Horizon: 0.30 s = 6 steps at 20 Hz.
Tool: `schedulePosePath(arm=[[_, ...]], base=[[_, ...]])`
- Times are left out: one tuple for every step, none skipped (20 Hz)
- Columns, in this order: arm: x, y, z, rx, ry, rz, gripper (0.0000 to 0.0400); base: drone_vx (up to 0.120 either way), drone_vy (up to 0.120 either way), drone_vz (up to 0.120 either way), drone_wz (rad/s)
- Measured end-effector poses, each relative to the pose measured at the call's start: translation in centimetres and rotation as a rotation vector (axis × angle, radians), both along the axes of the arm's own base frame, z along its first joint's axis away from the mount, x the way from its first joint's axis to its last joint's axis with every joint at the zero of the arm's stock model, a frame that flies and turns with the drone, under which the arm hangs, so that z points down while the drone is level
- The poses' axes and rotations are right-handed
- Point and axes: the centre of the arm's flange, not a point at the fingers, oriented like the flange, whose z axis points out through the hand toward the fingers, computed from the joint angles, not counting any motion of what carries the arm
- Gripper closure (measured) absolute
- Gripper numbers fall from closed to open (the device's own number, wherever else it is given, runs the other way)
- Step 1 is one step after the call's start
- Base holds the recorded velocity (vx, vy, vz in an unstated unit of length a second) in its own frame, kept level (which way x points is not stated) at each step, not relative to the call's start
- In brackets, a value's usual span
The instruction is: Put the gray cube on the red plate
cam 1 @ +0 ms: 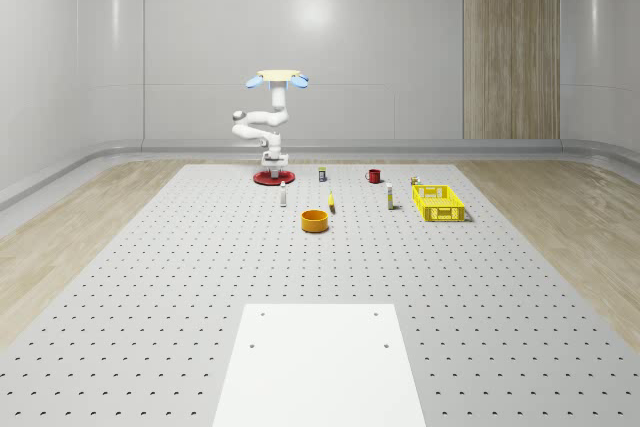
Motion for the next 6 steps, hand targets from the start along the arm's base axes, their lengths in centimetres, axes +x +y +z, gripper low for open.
schedulePosePath(arm=[[0.00, 0.00, -0.30, 0.000, 0.000, 0.000, 0.0009], [0.00, 0.00, -0.56, 0.000, 0.000, 0.000, 0.0007], [0.00, 0.00, -0.78, 0.000, 0.000, 0.000, 0.0005], [0.00, 0.00, -0.96, 0.000, 0.000, 0.000, 0.0004], [0.00, 0.00, -1.10, 0.000, 0.000, 0.000, 0.0003], [0.00, 0.00, -1.15, 0.000, 0.000, 0.000, 0.0003]], base=[[0.000, 0.000, 0.000, 0.000], [0.000, 0.000, 0.000, 0.000], [0.000, 0.000, 0.000, 0.000], [0.000, 0.000, 0.000, 0.000], [0.000, 0.000, 0.000, 0.000], [0.000, 0.000, 0.000, 0.000]])
